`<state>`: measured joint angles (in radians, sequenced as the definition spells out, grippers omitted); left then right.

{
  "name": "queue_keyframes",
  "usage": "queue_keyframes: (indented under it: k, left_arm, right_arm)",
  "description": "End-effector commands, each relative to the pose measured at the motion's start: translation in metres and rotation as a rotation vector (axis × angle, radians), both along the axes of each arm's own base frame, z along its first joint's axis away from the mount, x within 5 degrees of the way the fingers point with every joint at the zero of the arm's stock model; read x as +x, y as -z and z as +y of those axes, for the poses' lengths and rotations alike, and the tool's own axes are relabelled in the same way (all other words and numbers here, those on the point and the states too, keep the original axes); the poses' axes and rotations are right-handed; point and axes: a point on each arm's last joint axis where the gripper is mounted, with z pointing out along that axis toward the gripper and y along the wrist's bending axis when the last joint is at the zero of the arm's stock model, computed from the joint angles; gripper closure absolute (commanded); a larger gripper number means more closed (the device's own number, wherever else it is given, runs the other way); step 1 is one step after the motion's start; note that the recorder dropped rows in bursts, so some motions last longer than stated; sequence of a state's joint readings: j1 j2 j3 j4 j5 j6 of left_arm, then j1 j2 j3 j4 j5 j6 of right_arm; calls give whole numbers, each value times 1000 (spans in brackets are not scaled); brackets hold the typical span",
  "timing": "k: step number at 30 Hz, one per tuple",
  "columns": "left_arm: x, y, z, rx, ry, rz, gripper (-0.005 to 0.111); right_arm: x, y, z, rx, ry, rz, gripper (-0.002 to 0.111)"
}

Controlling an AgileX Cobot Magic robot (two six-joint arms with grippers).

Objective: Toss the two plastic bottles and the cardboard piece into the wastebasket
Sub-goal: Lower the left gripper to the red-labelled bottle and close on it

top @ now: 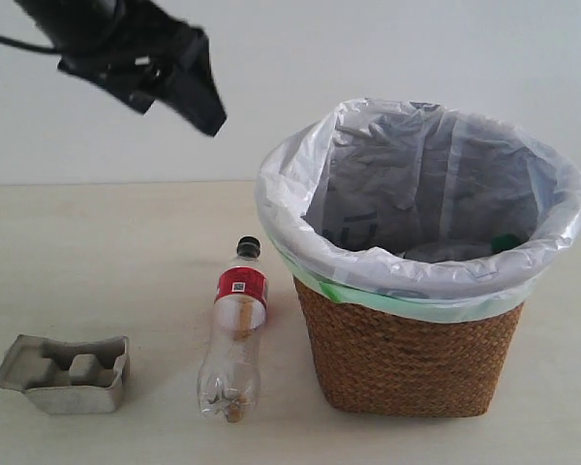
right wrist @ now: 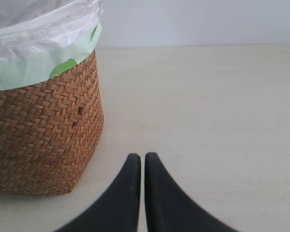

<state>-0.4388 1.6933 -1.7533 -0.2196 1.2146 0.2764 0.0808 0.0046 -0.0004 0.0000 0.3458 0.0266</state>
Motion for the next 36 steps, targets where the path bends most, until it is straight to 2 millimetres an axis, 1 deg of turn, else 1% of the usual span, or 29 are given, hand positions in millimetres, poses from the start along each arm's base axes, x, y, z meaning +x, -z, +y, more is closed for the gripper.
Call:
queue_keyframes:
  k: [1, 8, 13, 18, 24, 28, 33, 36]
  left_arm:
    - [-4, 38, 7, 85, -76, 126, 31]
    - [-2, 87, 5, 45, -154, 155, 31]
    - [2, 131, 0, 26, -180, 222, 31]
    - [9, 164, -12, -26, -150, 285, 31]
    - [15, 197, -16, 6, -152, 364, 31]
    - [19, 209, -20, -18, -169, 387, 31]
    - [19, 208, -26, -78, -157, 378, 31]
    - [20, 209, -26, -77, -158, 379, 31]
  right_arm:
    - [0, -1, -1, -10, 6, -10, 108]
    - [0, -1, -1, -10, 6, -10, 108]
    - [0, -1, -1, -10, 6, -10, 108]
    - [0, -1, -1, -10, 6, -10, 108]
    - [0, -1, -1, -10, 6, -10, 108]
    - [0, -1, -1, -10, 6, -10, 108]
    - [0, -1, -1, -10, 6, -10, 108]
    - [0, -1, -1, -10, 6, -10, 108]
